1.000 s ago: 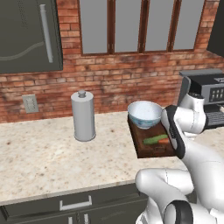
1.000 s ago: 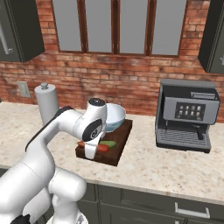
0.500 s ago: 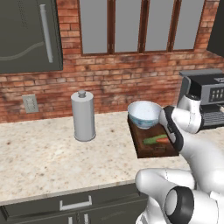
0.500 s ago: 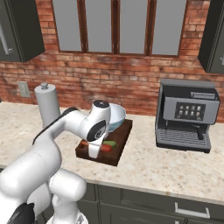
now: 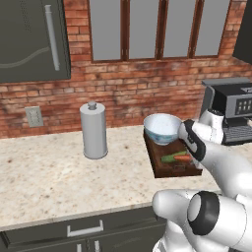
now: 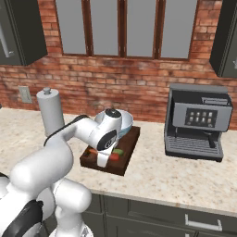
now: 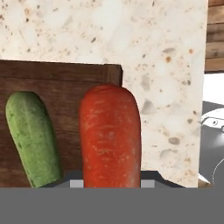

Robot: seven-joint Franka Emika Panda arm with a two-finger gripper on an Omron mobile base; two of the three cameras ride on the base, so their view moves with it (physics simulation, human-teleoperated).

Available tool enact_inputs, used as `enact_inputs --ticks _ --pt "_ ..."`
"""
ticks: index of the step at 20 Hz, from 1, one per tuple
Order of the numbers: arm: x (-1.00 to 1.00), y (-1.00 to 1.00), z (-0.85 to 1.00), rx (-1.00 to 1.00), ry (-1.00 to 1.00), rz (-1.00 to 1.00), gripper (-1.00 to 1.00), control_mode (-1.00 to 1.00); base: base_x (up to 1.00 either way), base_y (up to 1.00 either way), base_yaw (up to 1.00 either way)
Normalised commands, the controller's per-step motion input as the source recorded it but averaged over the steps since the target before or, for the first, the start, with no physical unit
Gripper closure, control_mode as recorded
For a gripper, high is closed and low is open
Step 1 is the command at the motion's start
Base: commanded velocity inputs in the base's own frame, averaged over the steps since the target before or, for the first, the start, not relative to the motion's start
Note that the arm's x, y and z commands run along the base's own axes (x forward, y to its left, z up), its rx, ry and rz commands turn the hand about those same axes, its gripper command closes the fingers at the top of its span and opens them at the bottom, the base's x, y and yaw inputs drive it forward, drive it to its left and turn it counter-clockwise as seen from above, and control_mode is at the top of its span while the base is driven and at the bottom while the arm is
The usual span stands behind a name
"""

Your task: Place the two vegetables and bowl onto the tray for setting up a vegetable dip station.

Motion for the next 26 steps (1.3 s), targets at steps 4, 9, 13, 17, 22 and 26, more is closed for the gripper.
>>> enact_inputs --ticks 4,9,13,17,22,26 --pt "0.23 0.0 -0.18 0.01 0.0 0.0 1.0 -1.0 0.0 0.0 0.0" --pt "0.24 -0.01 -0.15 0.0 0.01 0.0 1.0 -1.0 0.0 0.0 0.0" --pt "0.19 -0.03 -0.14 0.01 0.01 0.0 1.0 -1.0 0.0 0.0 0.0" --pt "0.09 -0.03 -0.18 0.03 0.03 0.0 1.0 -1.0 0.0 0.0 0.0" --pt "0.14 -0.03 -0.19 0.04 0.04 0.0 1.0 -1.0 0.0 0.0 0.0" --pt "0.16 -0.02 -0.17 0.04 0.01 0.0 1.0 -1.0 0.0 0.0 0.0"
